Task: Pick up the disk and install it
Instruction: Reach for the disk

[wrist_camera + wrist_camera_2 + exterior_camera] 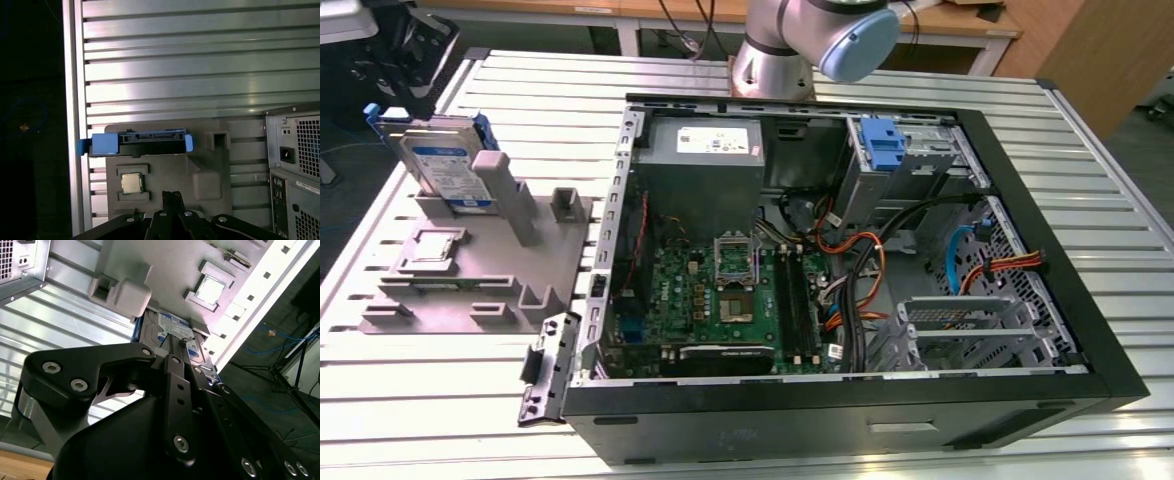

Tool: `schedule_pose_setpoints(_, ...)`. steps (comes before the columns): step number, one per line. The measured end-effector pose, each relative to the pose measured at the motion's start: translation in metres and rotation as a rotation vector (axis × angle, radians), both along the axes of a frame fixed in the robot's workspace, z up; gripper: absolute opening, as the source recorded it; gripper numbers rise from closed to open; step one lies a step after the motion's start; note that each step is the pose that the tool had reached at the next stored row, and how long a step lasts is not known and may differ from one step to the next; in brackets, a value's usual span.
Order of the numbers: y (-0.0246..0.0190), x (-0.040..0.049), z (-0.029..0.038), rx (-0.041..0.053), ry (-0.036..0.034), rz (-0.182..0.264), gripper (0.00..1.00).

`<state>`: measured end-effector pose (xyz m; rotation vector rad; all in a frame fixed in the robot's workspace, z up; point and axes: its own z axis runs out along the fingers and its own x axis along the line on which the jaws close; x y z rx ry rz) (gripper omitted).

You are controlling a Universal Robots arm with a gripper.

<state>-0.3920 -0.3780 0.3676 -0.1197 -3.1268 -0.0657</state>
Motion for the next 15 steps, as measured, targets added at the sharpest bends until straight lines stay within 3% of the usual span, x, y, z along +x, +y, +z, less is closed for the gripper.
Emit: schedule_pose_setpoints(15, 0.0001, -0.0022, -0.0002, 0.0000, 0.0000, 0.000, 0.10)
